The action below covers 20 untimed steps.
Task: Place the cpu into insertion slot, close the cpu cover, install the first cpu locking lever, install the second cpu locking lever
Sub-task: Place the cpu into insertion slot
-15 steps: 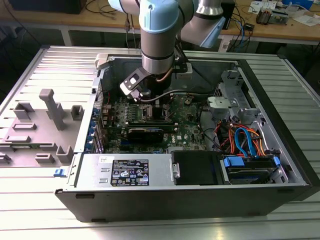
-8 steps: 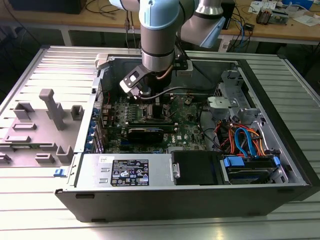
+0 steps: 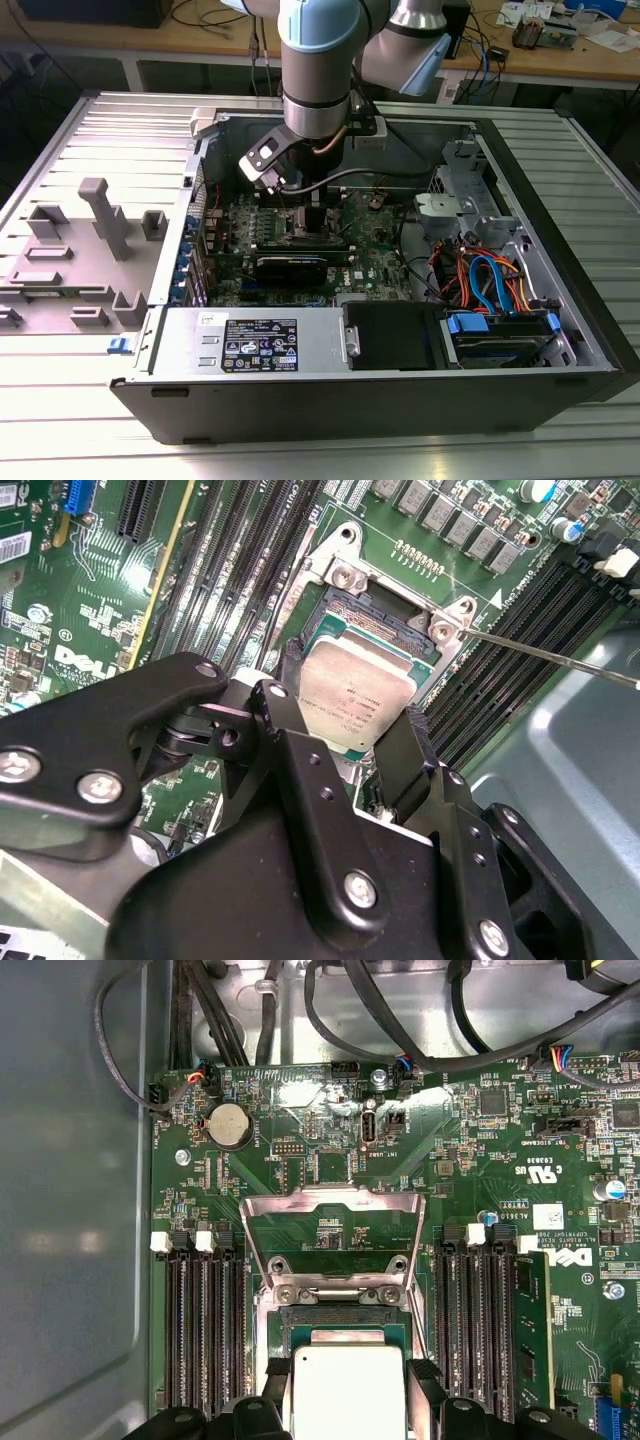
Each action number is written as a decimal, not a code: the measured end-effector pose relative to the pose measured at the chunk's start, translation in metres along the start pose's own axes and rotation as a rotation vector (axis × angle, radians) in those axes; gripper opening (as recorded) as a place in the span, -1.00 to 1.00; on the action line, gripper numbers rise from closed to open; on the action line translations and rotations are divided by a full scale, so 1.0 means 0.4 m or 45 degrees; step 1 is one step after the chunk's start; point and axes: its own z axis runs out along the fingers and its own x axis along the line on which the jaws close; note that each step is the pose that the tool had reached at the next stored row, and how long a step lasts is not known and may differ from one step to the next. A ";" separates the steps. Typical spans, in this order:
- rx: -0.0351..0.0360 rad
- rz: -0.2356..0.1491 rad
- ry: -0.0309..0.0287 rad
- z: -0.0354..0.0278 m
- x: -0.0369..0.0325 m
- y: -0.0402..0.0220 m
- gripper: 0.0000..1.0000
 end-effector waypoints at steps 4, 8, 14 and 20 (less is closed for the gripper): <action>-0.0001 0.001 0.0000 0.000 0.000 0.000 0.08; -0.0001 0.002 0.0000 0.000 0.000 0.000 0.08; -0.0002 0.002 0.0005 0.000 0.000 0.000 0.08; 0.0007 -0.015 0.0018 0.007 0.008 -0.001 0.08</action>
